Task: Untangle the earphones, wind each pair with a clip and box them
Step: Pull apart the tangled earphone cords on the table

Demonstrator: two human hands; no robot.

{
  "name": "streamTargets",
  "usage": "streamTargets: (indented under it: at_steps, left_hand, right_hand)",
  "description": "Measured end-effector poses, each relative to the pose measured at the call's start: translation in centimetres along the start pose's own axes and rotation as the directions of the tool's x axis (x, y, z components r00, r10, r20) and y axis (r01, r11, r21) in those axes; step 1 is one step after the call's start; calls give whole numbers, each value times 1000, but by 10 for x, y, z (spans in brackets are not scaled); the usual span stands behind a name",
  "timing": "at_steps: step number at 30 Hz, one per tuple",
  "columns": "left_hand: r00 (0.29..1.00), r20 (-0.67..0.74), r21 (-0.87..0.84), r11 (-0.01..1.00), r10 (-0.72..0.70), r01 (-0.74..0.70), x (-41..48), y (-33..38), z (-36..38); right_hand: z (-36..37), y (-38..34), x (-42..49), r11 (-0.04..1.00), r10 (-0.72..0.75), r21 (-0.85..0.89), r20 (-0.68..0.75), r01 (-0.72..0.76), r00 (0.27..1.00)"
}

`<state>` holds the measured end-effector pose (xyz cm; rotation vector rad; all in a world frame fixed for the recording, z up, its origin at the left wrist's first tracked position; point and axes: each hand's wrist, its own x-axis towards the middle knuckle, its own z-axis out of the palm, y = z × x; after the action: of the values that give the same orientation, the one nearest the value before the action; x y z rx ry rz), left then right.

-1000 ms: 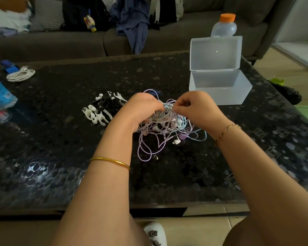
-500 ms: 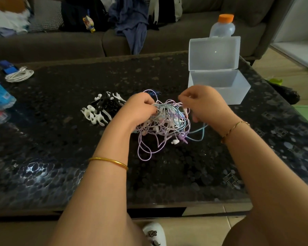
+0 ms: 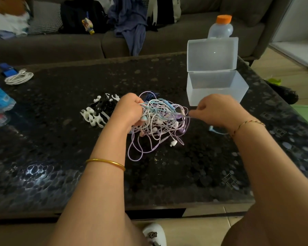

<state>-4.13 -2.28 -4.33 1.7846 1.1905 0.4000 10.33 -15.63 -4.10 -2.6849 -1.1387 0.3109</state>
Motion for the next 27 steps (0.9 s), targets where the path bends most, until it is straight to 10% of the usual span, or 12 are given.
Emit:
streamTargets:
  at_steps: [7,10,16,22,27]
  left_hand:
    - [993,-83,256,964,90,-66,1,-2,-2]
    - [993,13,387,915,115,-110,-3,-1,-1]
    - [957,291,514,845,-8,-150,-9,1,-4]
    - [976,176,275,946,125,-171,-8,12,-7]
    - [933,48,445,829,356,-339,-1,7,17]
  right_hand:
    - [-14,-8,-12,900,-135,408,-68,151,989]
    - [-13,-12,-13,684,57,721,-199,107,978]
    - [-12,-18,-15,182,144,983,0,-27,990]
    - [-15,-15,-22,575,-17,814,105,-76,994]
    - [-9,-12,-20,890,-52,452,235,-61,970]
